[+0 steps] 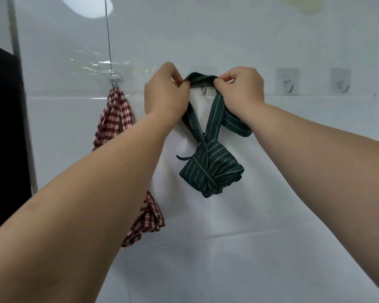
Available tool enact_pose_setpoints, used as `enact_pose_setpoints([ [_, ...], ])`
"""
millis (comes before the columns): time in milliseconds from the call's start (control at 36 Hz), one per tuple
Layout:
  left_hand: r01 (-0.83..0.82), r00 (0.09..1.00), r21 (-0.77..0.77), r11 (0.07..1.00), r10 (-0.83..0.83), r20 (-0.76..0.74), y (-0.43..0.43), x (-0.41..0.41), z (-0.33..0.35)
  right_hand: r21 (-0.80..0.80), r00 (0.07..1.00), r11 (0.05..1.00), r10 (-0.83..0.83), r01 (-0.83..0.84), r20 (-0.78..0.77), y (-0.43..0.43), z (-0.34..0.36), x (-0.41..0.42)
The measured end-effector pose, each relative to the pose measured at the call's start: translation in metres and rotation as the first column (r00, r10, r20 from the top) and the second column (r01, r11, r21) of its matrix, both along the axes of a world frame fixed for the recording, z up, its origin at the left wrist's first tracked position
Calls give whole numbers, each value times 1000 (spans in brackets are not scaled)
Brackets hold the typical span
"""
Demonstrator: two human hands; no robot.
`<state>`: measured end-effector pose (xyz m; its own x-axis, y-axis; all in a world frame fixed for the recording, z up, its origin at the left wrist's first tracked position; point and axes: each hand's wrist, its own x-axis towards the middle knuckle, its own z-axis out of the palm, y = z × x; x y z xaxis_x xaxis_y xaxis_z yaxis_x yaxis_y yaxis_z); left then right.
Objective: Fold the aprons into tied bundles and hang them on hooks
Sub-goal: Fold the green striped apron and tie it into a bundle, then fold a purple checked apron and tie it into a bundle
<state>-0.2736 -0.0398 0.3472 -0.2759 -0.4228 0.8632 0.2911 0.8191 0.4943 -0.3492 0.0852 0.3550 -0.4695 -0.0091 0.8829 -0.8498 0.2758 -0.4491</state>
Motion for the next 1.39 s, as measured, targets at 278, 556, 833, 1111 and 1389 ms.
enact_pose_setpoints([
  [278, 59, 961, -123, 991, -23, 277, 22, 20, -49, 415, 997, 908, 29, -57, 74, 20, -65, 17],
  [556, 137, 974, -125, 983, -111, 196, 64, 64, -147, 248, 989, 968, 1, -38, 148, 82, -142, 63],
  [833, 489, 637, -129, 863, -252, 728, 134, 78, -318, 431, 787, 895, -183, -115, 589, 170, -339, 94],
  [1111, 685, -28, 123, 718, -142, 989, 184, 94, -491, 689, 478, 658, -521, -303, 707, 264, -506, 133],
  [1389, 614, -203, 210, 761, -104, 974, 201, 105, -545, 740, 390, 547, -629, -392, 672, 294, -550, 146],
])
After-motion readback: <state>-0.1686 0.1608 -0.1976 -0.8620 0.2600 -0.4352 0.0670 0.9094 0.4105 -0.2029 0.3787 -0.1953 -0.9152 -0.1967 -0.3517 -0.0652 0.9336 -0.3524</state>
